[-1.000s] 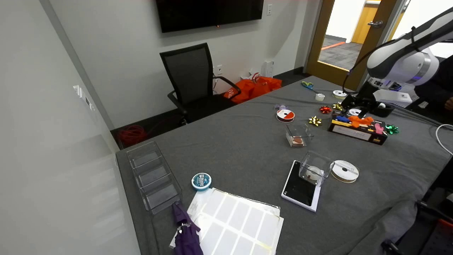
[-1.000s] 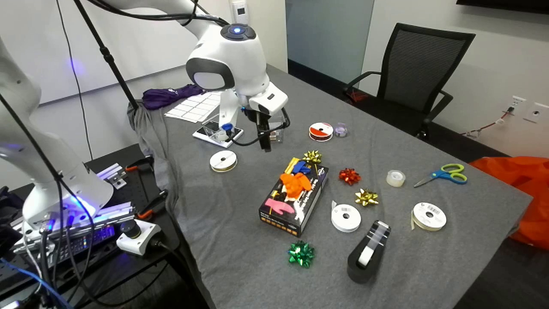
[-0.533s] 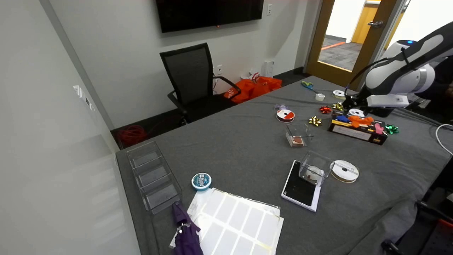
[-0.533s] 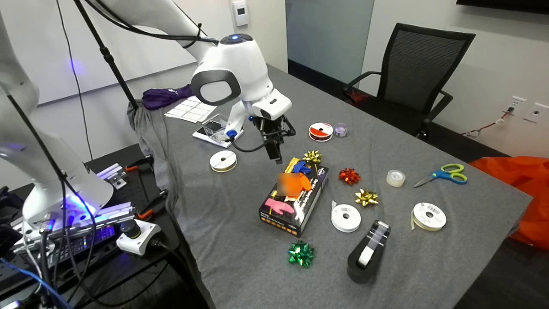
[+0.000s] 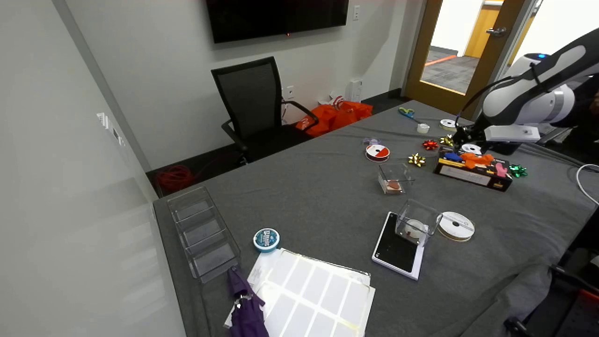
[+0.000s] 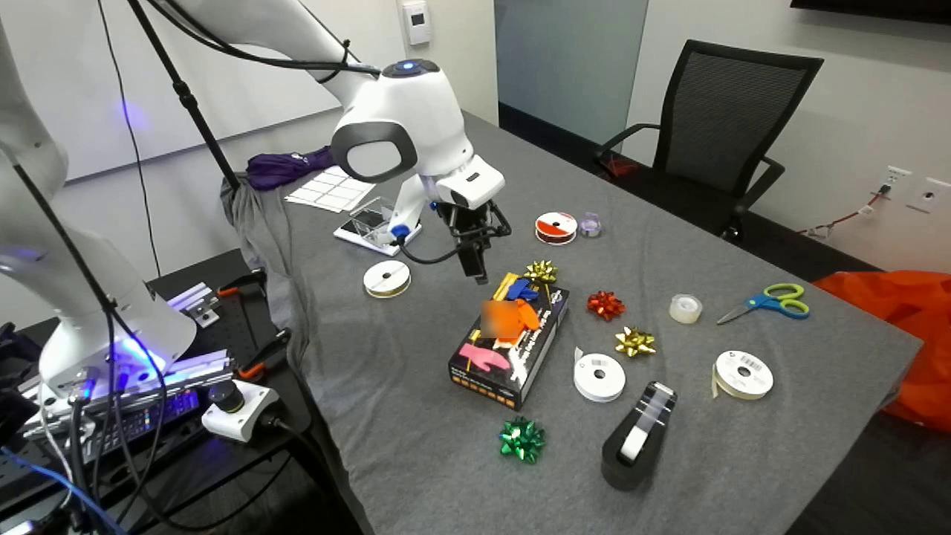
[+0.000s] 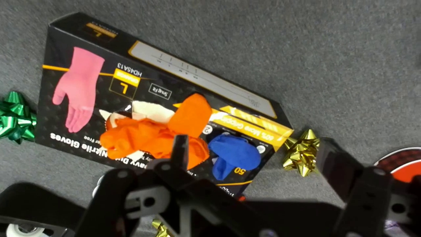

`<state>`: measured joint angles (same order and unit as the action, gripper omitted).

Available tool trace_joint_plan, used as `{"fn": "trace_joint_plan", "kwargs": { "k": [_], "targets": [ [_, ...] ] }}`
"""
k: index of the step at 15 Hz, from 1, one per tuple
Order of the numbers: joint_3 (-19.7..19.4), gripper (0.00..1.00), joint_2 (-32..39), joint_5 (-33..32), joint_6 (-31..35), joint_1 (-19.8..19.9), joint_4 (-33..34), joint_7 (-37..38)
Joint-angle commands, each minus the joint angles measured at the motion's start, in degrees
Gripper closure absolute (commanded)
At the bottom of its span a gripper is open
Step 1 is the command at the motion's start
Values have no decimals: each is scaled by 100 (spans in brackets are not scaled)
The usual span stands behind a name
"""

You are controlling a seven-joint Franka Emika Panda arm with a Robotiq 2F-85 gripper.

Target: Put the left tape on the black object, then move the right tray to the right

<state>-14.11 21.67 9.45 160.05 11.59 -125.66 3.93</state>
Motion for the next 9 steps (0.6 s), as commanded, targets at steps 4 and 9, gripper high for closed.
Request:
{"fn": "trace_joint_plan", "kwargs": {
  "k": [4,9],
  "targets": [
    [38,0,224,152,-575,226,281,562],
    [-33,0,558,200,-566,194,482,1170]
  ]
}}
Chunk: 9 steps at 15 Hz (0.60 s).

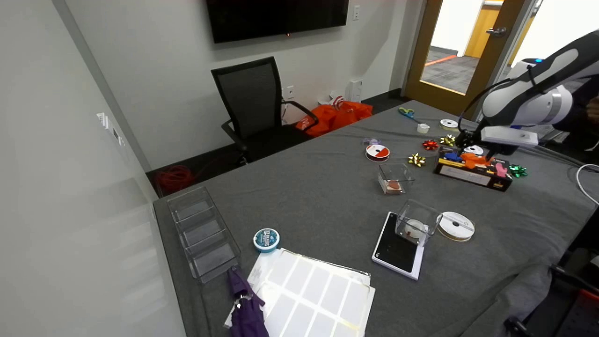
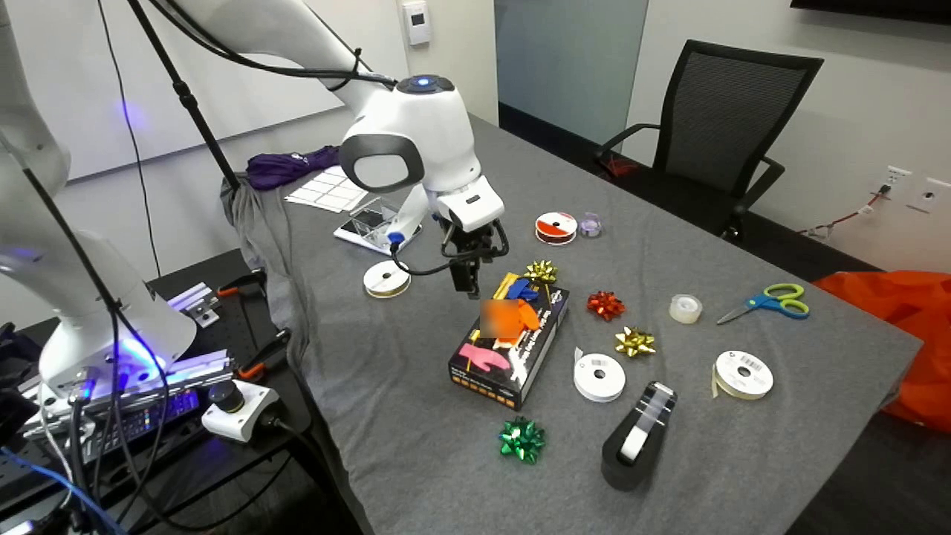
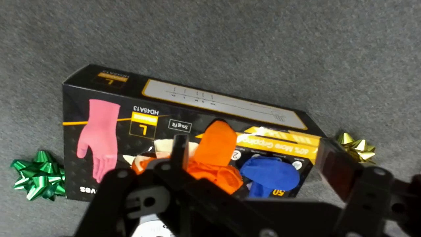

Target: Put the left tape on the black object, then move the right tray to the right

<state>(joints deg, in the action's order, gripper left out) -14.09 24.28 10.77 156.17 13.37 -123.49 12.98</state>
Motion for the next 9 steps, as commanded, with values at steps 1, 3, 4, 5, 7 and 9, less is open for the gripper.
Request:
{"fn": "trace_joint_plan", "kwargs": {
  "k": [1,3,4,5,7,9],
  "targets": [
    [-97,0,381,33,-226,-36,310,457],
    [-259,0,537,-57,-434,-174,394,930],
    [-322,0,584,-87,-532,-223,411,1124],
    [-361,0,640,-100,-616,-249,438,1264],
    [-343,26,720,-23,-675,-207,488,1368],
    [-248,42,790,87,-752,-95,575,1318]
  ]
}}
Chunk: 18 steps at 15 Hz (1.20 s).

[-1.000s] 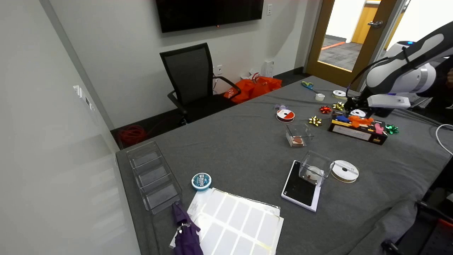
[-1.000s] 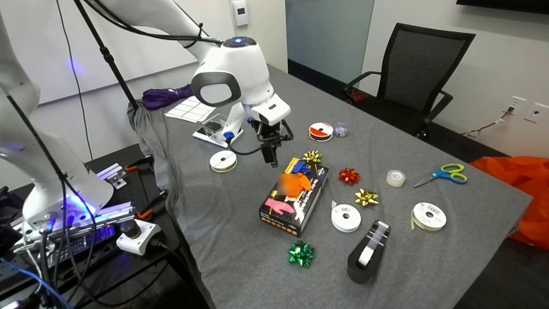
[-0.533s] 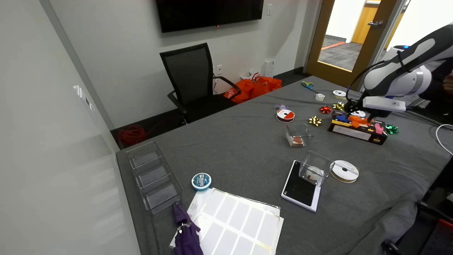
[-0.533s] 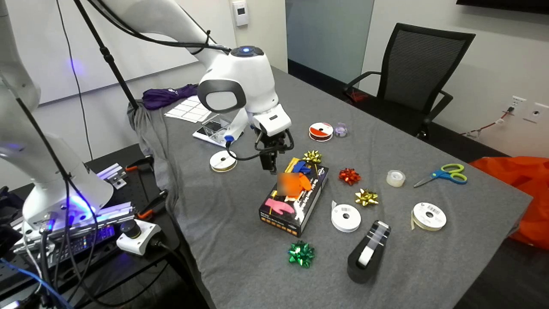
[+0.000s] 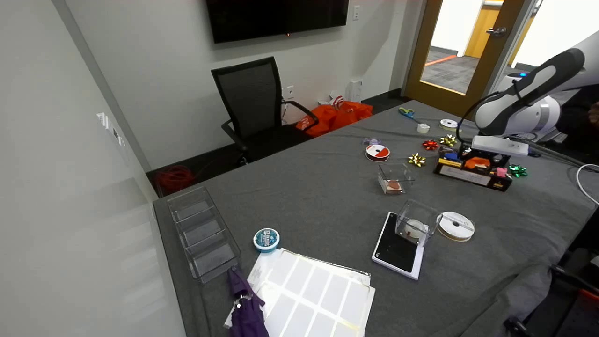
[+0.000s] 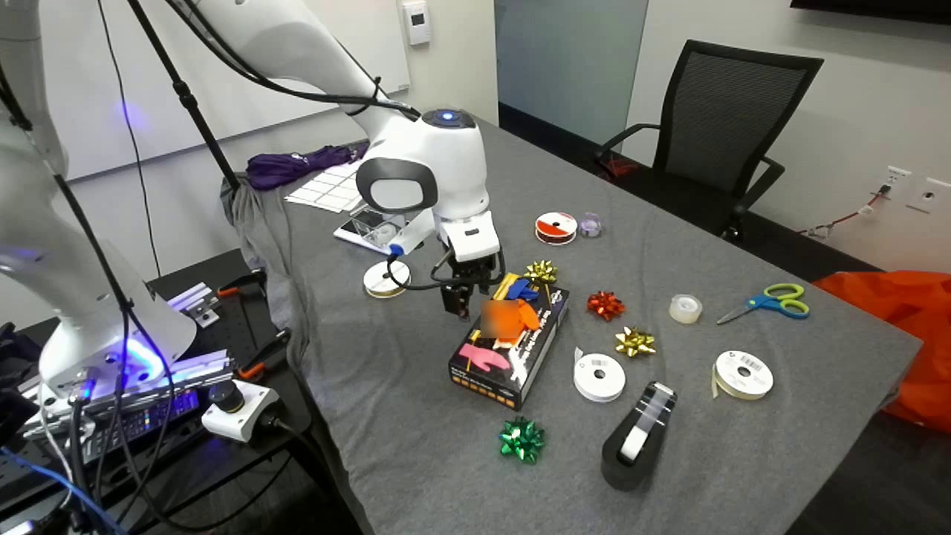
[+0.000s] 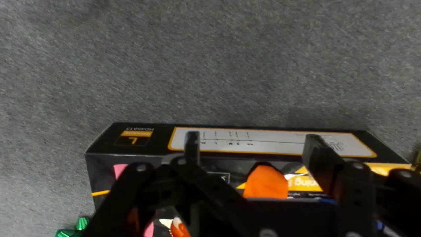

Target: Put the left tape on the black object, then move the right tray to the right

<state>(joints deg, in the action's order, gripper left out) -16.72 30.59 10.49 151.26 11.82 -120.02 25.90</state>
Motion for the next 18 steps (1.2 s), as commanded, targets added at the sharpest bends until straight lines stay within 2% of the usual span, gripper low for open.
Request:
{"fn": "trace_joint_plan", "kwargs": {
  "k": [1,5,8,9,13,18],
  "targets": [
    [80,48,166,173,-338,128,254,-69],
    [200,77,231,321,-565,278,355,-342],
    [219,97,337,363,-448,350,417,-512],
    [205,100,388,349,-372,360,457,-539],
    [217,100,567,421,-90,429,726,-561],
    [184,100,903,488,144,408,1394,-405]
  ]
}}
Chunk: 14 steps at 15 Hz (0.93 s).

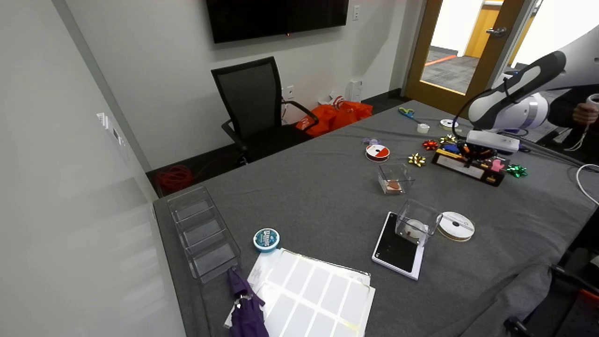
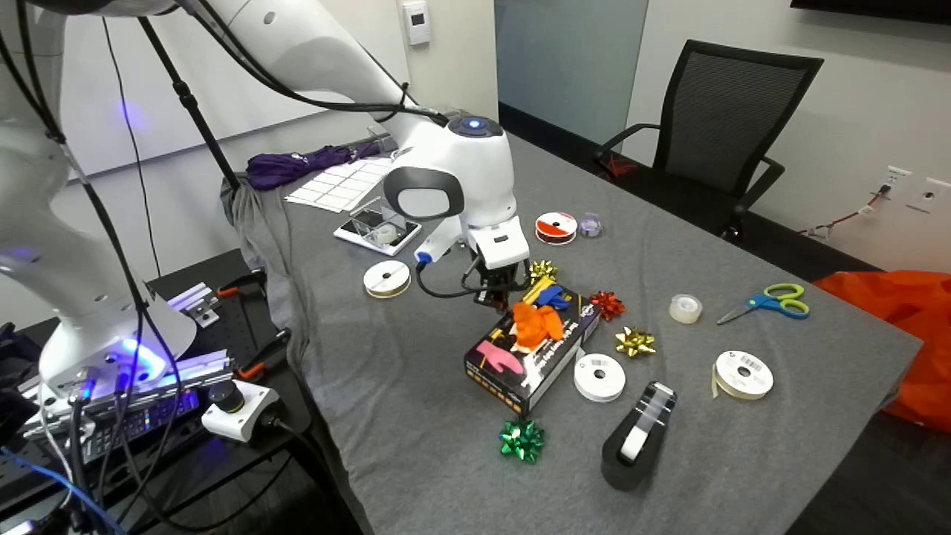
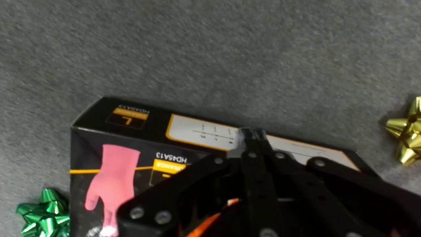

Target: Put the left tape on the black object, then move the right tray to the right

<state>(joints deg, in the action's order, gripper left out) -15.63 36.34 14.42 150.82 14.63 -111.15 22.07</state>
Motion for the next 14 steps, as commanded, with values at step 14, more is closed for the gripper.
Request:
{"fn": "trace_joint_plan", "kwargs": {
  "k": [14],
  "targets": [
    [-20,100,242,-88,-135,31,883,8]
  ]
}}
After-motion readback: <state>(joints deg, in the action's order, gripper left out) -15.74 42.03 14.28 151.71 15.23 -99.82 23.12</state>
